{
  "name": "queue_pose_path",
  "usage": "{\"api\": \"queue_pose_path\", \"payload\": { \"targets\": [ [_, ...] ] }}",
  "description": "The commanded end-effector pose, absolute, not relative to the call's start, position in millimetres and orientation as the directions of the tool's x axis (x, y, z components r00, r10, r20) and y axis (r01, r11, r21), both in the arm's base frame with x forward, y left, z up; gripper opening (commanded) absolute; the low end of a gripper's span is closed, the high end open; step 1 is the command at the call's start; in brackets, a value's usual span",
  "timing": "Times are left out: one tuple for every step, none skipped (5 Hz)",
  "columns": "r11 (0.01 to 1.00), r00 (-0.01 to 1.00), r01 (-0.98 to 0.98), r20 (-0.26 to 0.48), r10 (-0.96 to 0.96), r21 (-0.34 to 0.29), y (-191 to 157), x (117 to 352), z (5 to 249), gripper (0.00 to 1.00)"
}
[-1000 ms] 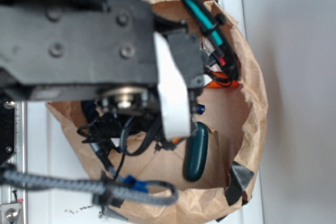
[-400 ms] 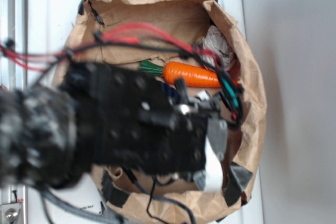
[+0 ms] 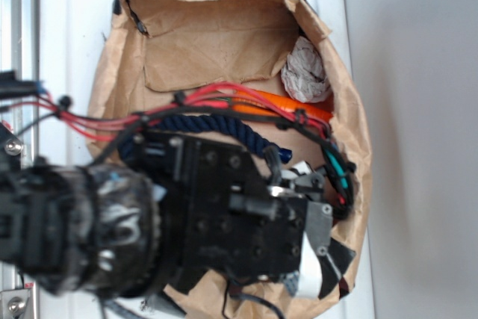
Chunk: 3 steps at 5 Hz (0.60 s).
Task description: Grab the plastic pickle.
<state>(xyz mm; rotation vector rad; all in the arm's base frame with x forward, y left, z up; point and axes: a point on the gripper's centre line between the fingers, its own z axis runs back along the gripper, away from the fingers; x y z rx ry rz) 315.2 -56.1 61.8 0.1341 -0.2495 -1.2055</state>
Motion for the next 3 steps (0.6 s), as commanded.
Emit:
{"api": "queue_pose_path", "payload": {
  "targets": [
    [0.258, 0.180, 0.912, 0.255, -0.950, 0.319, -63.2, 343.3, 84.3, 1.00],
    [0.244, 0.168, 0.933, 0.282, -0.945, 0.265, -58.4, 356.3, 76.5, 1.00],
    [0.278, 0.213, 0.932, 0.268, -0.939, 0.234, -56.2, 360.9, 70.9, 1.00]
  ]
}}
